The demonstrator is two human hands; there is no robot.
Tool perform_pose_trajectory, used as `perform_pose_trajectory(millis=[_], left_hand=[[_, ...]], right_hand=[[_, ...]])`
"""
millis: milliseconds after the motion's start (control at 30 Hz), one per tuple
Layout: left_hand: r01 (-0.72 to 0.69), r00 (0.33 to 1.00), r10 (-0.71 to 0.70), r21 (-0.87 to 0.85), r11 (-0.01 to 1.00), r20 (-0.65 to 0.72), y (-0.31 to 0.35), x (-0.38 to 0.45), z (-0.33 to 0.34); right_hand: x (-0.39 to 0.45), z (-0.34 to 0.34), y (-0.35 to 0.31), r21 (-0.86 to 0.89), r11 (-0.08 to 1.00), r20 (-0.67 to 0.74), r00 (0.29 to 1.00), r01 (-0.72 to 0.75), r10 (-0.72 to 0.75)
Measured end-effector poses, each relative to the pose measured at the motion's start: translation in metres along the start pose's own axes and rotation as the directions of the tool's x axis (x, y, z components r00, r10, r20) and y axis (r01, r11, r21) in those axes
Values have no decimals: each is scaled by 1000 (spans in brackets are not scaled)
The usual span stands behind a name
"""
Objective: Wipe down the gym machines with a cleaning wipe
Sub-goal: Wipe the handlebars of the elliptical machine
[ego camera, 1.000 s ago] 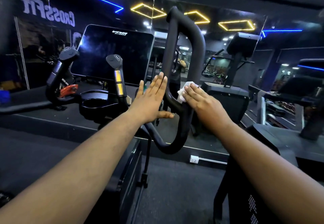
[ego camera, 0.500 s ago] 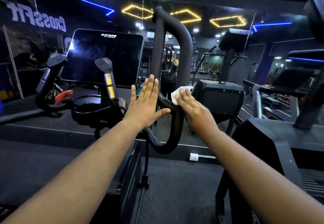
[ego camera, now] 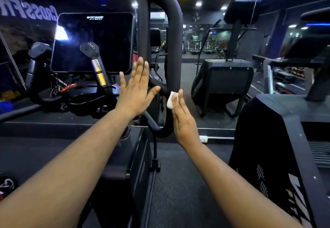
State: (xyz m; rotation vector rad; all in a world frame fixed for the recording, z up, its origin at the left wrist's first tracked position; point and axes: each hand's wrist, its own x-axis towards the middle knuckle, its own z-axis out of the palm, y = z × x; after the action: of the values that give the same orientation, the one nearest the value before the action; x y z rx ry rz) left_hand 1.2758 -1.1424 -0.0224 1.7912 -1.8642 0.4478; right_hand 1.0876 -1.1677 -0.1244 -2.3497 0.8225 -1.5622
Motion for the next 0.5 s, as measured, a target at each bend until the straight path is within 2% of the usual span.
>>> perform_pose_trajectory(millis=[100, 233, 300, 367, 500], left_hand=[[12, 1000, -12, 35, 999, 2, 3, -1, 0], [24, 999, -25, 26, 999, 24, 16, -3, 2], [12, 999, -14, 44, 999, 42, 24, -5, 4], [-11, 998, 5, 90, 996, 66, 32, -7, 7], [-10, 996, -4, 159, 987, 87, 43, -9, 13]], right_hand=[[-34, 8, 11, 49, 997, -17, 998, -60, 61], [-18, 8, 6, 305, 939, -84, 978, -158, 192], [-8, 8, -2, 373, 904, -120, 955, -209, 271], [-15, 11, 0, 371, 904, -114, 956, -213, 272], [-59, 12, 22, 293, 921, 44, 966, -258, 256]])
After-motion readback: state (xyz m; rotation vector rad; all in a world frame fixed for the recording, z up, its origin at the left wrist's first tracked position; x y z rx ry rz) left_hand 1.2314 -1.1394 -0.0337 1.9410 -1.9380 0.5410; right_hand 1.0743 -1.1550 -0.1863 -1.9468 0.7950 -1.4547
